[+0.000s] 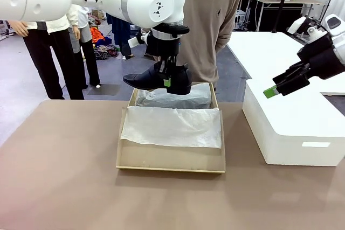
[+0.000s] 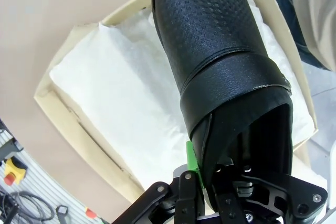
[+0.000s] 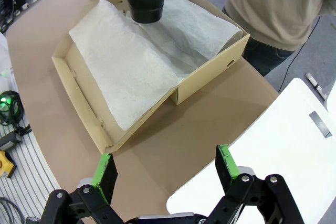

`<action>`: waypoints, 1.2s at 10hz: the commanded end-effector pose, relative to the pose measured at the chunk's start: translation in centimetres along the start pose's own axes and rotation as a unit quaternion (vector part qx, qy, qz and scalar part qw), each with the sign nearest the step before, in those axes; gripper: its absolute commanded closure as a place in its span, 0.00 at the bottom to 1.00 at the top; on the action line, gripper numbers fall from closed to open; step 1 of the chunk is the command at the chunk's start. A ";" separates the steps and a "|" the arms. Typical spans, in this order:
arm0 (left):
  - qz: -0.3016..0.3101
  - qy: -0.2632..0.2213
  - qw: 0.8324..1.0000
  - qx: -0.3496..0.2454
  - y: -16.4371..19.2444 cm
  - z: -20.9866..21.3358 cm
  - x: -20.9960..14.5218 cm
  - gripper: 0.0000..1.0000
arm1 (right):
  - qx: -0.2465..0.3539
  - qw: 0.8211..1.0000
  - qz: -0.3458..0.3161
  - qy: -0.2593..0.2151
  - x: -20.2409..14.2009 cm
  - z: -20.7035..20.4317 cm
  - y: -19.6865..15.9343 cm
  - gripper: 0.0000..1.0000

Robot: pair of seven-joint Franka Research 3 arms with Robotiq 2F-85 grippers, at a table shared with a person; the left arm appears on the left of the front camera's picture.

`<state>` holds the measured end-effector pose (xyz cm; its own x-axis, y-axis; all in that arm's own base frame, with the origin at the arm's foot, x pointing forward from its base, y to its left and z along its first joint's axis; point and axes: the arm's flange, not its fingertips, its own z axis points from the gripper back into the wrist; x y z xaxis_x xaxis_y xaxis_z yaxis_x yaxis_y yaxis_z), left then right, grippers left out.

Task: Pack the shoes into the box.
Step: Place the other shoe of the Shoes into the Shoes Box.

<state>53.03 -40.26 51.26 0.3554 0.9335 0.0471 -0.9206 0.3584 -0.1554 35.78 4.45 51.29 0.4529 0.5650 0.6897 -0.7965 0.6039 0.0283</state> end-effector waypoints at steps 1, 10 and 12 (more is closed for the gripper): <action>0.053 -0.005 0.999 -0.002 -0.5 0.7 -1.8 1.00 | 0.008 1.000 0.010 -0.012 0.0 0.0 -0.4 0.00; 0.124 -0.033 0.992 -0.007 -0.3 -3.0 -7.0 1.00 | 0.008 1.000 0.010 -0.012 0.0 0.0 -0.4 0.00; 0.126 -0.042 0.991 -0.011 -0.3 -4.1 -7.2 1.00 | 0.008 1.000 0.010 -0.012 0.0 0.0 -0.4 0.00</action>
<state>52.00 -46.90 47.03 0.1805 0.9824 0.0473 -0.9675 0.1860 -0.1712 35.78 4.45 51.29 0.4529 0.5650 0.6897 -0.7965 0.6039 0.0283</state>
